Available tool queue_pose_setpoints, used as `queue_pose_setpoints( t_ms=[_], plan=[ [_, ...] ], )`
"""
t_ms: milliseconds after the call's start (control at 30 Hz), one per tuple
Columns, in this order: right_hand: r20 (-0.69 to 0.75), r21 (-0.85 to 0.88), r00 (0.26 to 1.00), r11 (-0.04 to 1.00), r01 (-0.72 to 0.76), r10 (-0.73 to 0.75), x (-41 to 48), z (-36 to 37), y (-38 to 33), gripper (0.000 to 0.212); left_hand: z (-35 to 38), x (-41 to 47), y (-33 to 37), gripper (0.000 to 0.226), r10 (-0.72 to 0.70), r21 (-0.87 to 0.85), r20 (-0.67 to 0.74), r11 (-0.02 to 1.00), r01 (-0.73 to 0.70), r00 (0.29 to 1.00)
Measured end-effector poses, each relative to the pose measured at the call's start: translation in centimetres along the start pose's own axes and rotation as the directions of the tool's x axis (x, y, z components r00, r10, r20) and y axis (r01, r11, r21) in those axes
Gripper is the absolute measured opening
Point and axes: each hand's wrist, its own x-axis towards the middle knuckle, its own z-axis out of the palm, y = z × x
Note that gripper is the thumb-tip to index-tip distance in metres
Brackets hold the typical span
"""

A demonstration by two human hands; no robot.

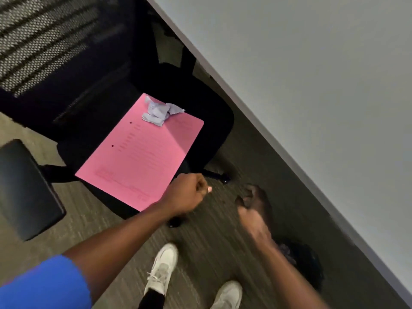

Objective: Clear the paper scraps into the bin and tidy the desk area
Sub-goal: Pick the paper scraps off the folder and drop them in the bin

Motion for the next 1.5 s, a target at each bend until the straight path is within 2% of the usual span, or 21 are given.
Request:
queue_pose_setpoints(
  t_ms=[100, 200, 367, 467, 567, 633, 733, 867, 967, 1033, 1233, 1400, 1500],
  plan=[
    [0.107, 0.035, 0.99, 0.995, 0.092, -0.095, 1.7, 1.7, -4.6, 0.054, -5.4, 2.0, -2.6, 0.019, 0.009, 0.058, -0.153, 0.998, 0.0, 0.988],
    [0.141, -0.06, 0.969, 0.975, 0.212, -0.202, 4.0, 3.5, -9.4, 0.057, -9.7, 4.5, -5.4, 0.035, 0.051, 0.196, -0.262, 0.981, 0.002, 0.964],
    [0.23, -0.119, 0.924, 0.933, 0.339, -0.307, 7.7, 6.1, -16.3, 0.072, -14.6, 9.2, -8.1, 0.072, 0.112, 0.422, -0.324, 0.906, 0.038, 0.939],
    [0.273, -0.186, 0.891, 0.889, 0.419, -0.362, 9.6, 7.6, -19.7, 0.08, -16.7, 11.9, -9.3, 0.098, 0.137, 0.452, -0.352, 0.891, 0.04, 0.926],
    [0.34, -0.22, 0.849, 0.843, 0.49, -0.405, 11.5, 9.1, -22.3, 0.09, -18.4, 14.4, -10.3, 0.114, 0.164, 0.462, -0.297, 0.887, -0.009, 0.941],
    [0.384, -0.242, 0.814, 0.803, 0.545, -0.437, 13.0, 10.1, -23.8, 0.092, -19.3, 15.7, -10.8, 0.11, 0.201, 0.458, -0.225, 0.886, -0.079, 0.953],
    [0.459, -0.324, 0.749, 0.695, 0.642, -0.478, 15.0, 11.8, -25.3, 0.089, -19.5, 16.4, -11.8, 0.081, 0.283, 0.461, -0.151, 0.868, -0.185, 0.947],
    [0.45, -0.489, 0.739, 0.554, 0.674, -0.501, 16.2, 13.8, -26.2, 0.074, -18.6, 15.9, -13.3, 0.051, 0.352, 0.449, -0.207, 0.863, -0.231, 0.913],
    [0.448, -0.481, 0.681, 0.486, 0.729, -0.579, 15.9, 14.3, -26.4, 0.049, -17.9, 15.3, -13.7, 0.036, 0.372, 0.429, -0.26, 0.871, -0.238, 0.891],
    [0.433, -0.448, 0.668, 0.498, 0.742, -0.605, 15.6, 14.1, -26.1, 0.036, -17.8, 14.9, -13.6, 0.033, 0.373, 0.403, -0.28, 0.882, -0.244, 0.885],
    [0.29, -0.45, 0.691, 0.543, 0.709, -0.662, 14.0, 13.6, -24.6, 0.023, -17.4, 13.3, -13.5, 0.03, 0.387, 0.433, -0.271, 0.867, -0.247, 0.882],
    [0.22, -0.367, 0.756, 0.665, 0.65, -0.617, 13.2, 13.0, -22.1, 0.024, -16.5, 11.9, -13.0, 0.034, 0.356, 0.42, -0.265, 0.879, -0.225, 0.896],
    [0.129, -0.272, 0.802, 0.757, 0.594, -0.583, 12.1, 12.3, -20.0, 0.025, -15.4, 10.9, -12.4, 0.031, 0.347, 0.376, -0.287, 0.898, -0.228, 0.893]
  ],
)
